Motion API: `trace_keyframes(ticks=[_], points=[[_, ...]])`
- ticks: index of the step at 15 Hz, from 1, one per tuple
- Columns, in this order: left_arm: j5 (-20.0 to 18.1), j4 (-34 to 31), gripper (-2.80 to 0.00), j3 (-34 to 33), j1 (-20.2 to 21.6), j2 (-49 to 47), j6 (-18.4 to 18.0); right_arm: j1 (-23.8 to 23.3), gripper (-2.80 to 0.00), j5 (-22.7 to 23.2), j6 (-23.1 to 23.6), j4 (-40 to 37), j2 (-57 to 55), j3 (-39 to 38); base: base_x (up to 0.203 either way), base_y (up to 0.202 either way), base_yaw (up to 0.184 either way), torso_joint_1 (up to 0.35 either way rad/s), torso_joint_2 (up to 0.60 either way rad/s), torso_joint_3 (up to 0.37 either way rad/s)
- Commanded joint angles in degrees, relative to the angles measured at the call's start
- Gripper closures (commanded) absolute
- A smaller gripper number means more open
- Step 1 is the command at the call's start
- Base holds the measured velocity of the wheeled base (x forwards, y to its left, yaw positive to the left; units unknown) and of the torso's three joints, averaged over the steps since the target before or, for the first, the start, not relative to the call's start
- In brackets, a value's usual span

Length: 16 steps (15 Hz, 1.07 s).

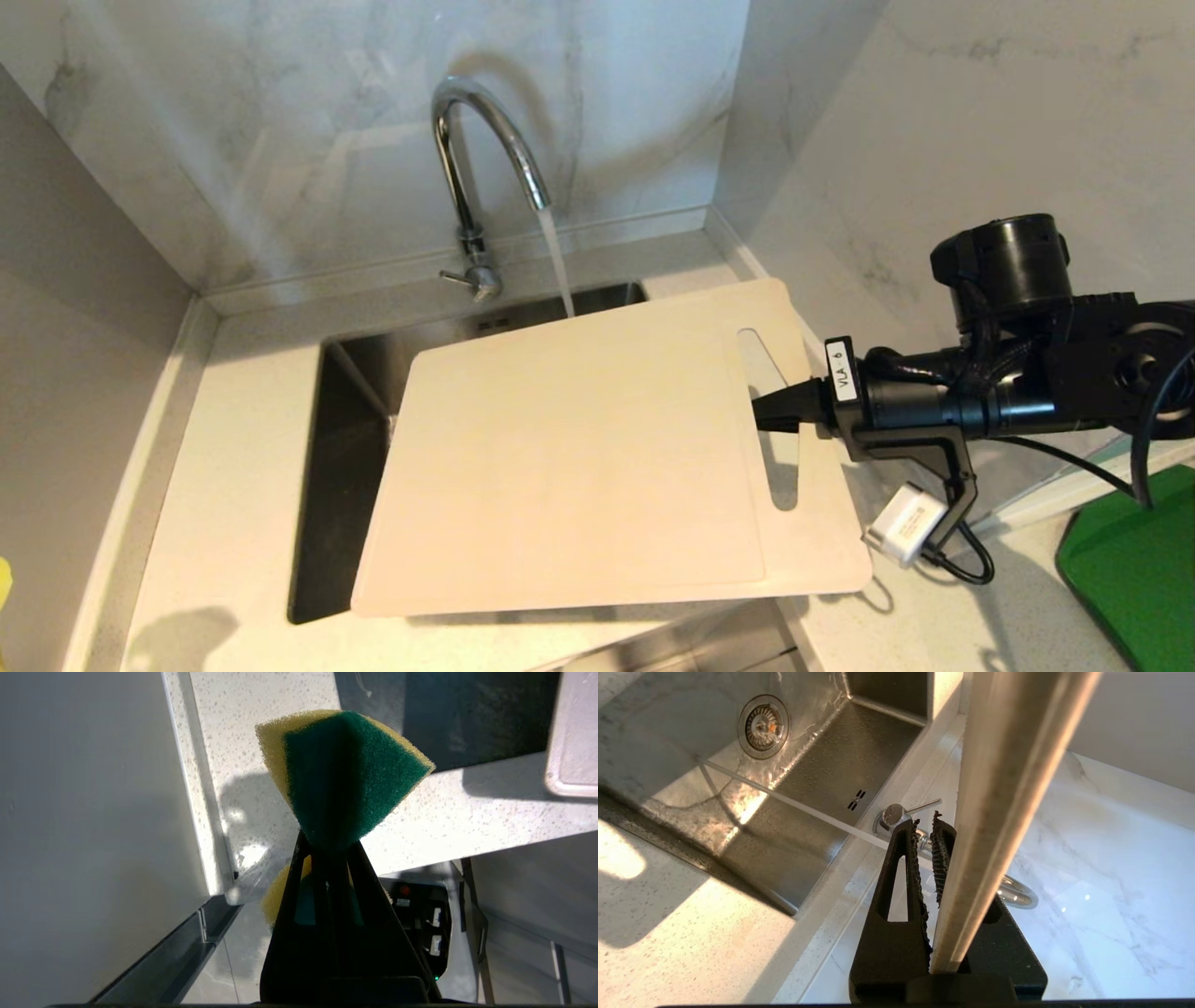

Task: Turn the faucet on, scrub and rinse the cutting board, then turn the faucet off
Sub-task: Put down the cutting board

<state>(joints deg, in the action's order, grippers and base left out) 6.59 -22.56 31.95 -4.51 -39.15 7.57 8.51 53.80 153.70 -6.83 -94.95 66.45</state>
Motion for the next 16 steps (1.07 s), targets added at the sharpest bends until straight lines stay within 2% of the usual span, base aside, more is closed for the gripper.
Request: trace_keyframes(ticks=[1,3,6,9,12,14,16], points=[[0.72,-0.1,0.0,-2.64,0.03,5.33,0.12,0.02,0.0,0.34,0.53,-0.12,0.93,-0.09,0.0,0.0,0.0,0.0,0.0,0.0],[2.66,-0.11,0.0,-4.76,0.03,7.62,0.31,0.02,0.0,0.34,0.37,-0.12,1.62,-0.5,0.0,0.0,0.0,0.0,0.0,0.0],[2.9,0.49,0.0,-8.23,0.0,10.84,0.15,0.02,0.0,0.34,0.37,-0.03,2.39,-1.56,0.0,0.0,0.0,0.0,0.0,0.0],[5.76,1.75,0.0,-11.26,0.03,11.94,0.47,0.02,0.0,0.27,0.37,0.67,2.43,-2.82,0.0,0.0,0.0,0.0,0.0,0.0],[5.65,7.3,0.0,-16.67,-0.15,15.4,-0.07,0.02,0.0,0.34,0.29,0.67,2.66,-2.91,0.0,0.0,0.0,0.0,0.0,0.0],[5.63,10.75,0.0,-20.37,-0.29,18.64,-1.93,0.02,0.0,0.34,0.29,0.67,2.8,-2.99,0.0,0.0,0.0,0.0,0.0,0.0],[5.67,13.94,0.0,-24.03,-0.71,22.46,-5.51,0.02,0.0,0.34,0.29,0.67,3.01,-3.08,0.0,0.0,0.0,0.0,0.0,0.0]])
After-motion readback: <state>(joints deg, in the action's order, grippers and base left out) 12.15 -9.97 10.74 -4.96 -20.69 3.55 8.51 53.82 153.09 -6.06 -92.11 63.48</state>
